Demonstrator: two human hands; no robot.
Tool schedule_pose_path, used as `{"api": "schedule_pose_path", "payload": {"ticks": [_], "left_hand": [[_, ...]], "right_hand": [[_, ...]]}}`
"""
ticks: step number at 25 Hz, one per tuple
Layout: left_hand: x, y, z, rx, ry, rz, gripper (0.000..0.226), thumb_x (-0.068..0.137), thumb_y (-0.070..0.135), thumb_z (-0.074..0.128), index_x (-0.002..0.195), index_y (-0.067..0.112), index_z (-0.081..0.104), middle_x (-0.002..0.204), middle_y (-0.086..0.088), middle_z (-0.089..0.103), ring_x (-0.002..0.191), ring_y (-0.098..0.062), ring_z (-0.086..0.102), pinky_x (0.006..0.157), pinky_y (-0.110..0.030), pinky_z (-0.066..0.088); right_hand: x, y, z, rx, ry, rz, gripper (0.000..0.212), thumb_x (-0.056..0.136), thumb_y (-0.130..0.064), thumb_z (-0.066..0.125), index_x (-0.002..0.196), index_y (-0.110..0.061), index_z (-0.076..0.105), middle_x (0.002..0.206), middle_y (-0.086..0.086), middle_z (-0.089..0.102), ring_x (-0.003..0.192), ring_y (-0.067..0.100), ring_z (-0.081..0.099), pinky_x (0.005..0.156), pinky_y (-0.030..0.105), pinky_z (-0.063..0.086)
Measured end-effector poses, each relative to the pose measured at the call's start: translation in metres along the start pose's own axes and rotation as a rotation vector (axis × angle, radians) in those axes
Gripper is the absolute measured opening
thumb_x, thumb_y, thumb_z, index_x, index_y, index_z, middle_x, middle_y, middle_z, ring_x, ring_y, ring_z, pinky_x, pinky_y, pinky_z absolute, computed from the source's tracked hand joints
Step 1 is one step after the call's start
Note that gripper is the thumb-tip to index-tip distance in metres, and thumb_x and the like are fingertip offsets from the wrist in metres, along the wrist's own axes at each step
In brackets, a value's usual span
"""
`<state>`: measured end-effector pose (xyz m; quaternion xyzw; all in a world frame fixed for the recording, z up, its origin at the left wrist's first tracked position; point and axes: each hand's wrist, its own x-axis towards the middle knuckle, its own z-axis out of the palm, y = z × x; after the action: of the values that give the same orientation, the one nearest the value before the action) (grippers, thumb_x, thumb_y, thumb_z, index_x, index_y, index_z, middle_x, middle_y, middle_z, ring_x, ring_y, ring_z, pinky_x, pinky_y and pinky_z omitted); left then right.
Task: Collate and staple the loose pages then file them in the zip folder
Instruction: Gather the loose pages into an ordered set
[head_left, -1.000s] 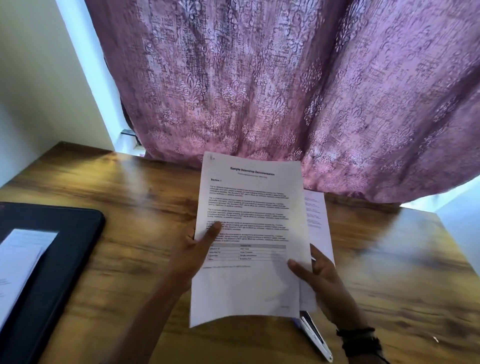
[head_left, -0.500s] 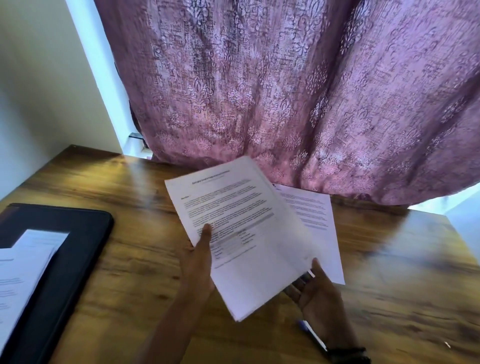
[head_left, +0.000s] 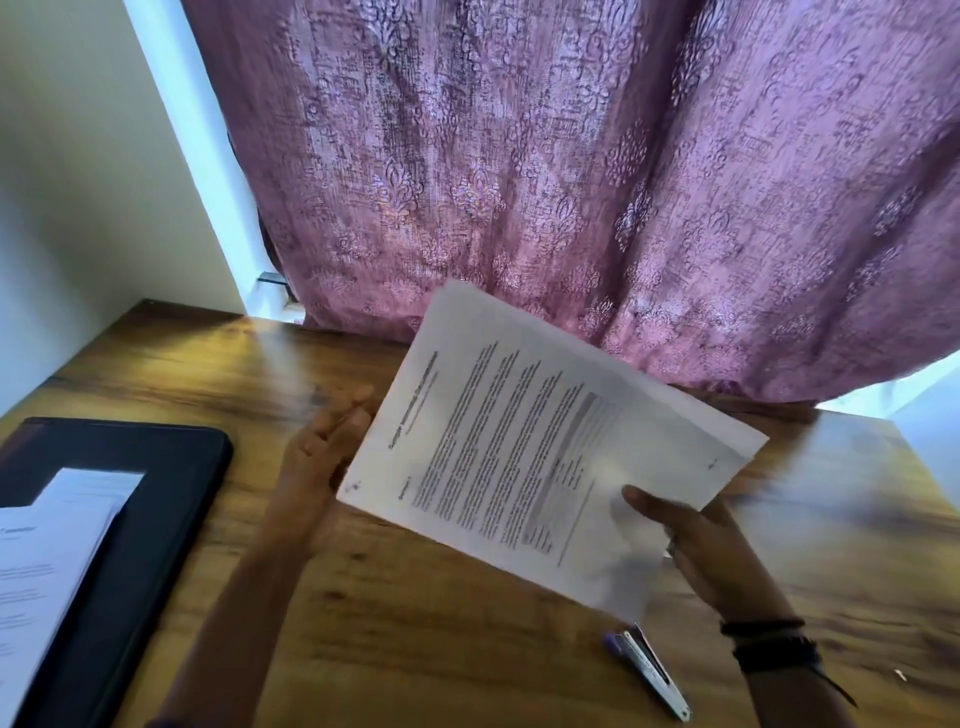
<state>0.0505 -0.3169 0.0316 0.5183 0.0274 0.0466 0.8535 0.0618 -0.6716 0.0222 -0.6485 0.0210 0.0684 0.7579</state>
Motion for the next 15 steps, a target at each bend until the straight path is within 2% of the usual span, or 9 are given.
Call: {"api": "schedule_pose_path", "payload": {"ticks": [2,4,5,7,10,13,15], "left_hand": [[0.001,0.001,-0.003,0.37,-0.124,-0.022,0.029,0.091,0.011,0.058,0.12,0.006,0.062,0.106,-0.01,0.073,0.09,-0.025,0.071,0.072,-0.037,0.06],[0.0,-0.01,0.001,0.559,-0.102,-0.011,0.024,0.089,0.016,0.064,0.112,0.01,0.066,0.102,-0.004,0.075,0.091,-0.022,0.073,0.073,-0.037,0.061],[-0.001,-0.018,0.002,0.587,-0.053,-0.008,0.021,0.088,0.019,0.065,0.108,0.013,0.068,0.1,0.0,0.076,0.09,-0.019,0.073,0.071,-0.034,0.061],[-0.004,-0.037,0.002,0.565,0.019,-0.034,0.018,0.089,0.022,0.065,0.106,0.018,0.069,0.098,0.007,0.076,0.09,-0.016,0.073,0.067,-0.027,0.059],[-0.007,-0.061,-0.003,0.548,0.079,-0.075,0.019,0.089,0.017,0.066,0.108,0.021,0.067,0.097,0.011,0.075,0.093,-0.015,0.072,0.065,-0.024,0.058],[-0.002,-0.066,-0.01,0.561,0.149,-0.029,0.016,0.089,0.019,0.067,0.104,0.023,0.066,0.099,0.003,0.074,0.097,-0.02,0.07,0.072,-0.031,0.06],[0.004,-0.065,-0.01,0.587,0.345,0.049,0.021,0.087,0.026,0.07,0.105,0.024,0.059,0.109,0.003,0.067,0.108,-0.02,0.062,0.086,-0.04,0.055]], "right_hand": [[0.008,-0.008,0.005,-0.11,-0.029,-0.075,0.051,0.083,0.005,0.067,0.13,-0.012,0.058,0.121,0.008,0.07,0.113,0.024,0.065,0.092,0.038,0.056],[0.013,-0.007,0.014,-0.189,-0.059,-0.101,0.048,0.083,0.004,0.068,0.125,-0.017,0.06,0.114,0.002,0.072,0.109,0.016,0.067,0.085,0.028,0.057],[0.015,-0.003,0.019,-0.23,-0.092,-0.11,0.046,0.083,0.004,0.069,0.122,-0.019,0.061,0.112,0.0,0.072,0.107,0.015,0.067,0.082,0.026,0.057],[0.016,0.011,0.023,-0.286,-0.135,-0.121,0.046,0.083,0.001,0.071,0.121,-0.021,0.06,0.113,0.0,0.071,0.107,0.017,0.067,0.082,0.033,0.059],[0.016,0.03,0.027,-0.288,-0.044,-0.088,0.042,0.083,-0.004,0.073,0.118,-0.022,0.059,0.109,0.003,0.071,0.107,0.021,0.067,0.08,0.04,0.061],[0.02,0.032,0.025,-0.246,0.087,-0.065,0.025,0.086,-0.008,0.07,0.102,-0.027,0.069,0.103,0.005,0.073,0.103,0.031,0.068,0.081,0.047,0.06],[0.02,0.028,0.025,-0.096,0.114,-0.073,0.024,0.088,-0.008,0.068,0.102,-0.027,0.072,0.108,0.01,0.072,0.107,0.036,0.066,0.089,0.057,0.055]]}}
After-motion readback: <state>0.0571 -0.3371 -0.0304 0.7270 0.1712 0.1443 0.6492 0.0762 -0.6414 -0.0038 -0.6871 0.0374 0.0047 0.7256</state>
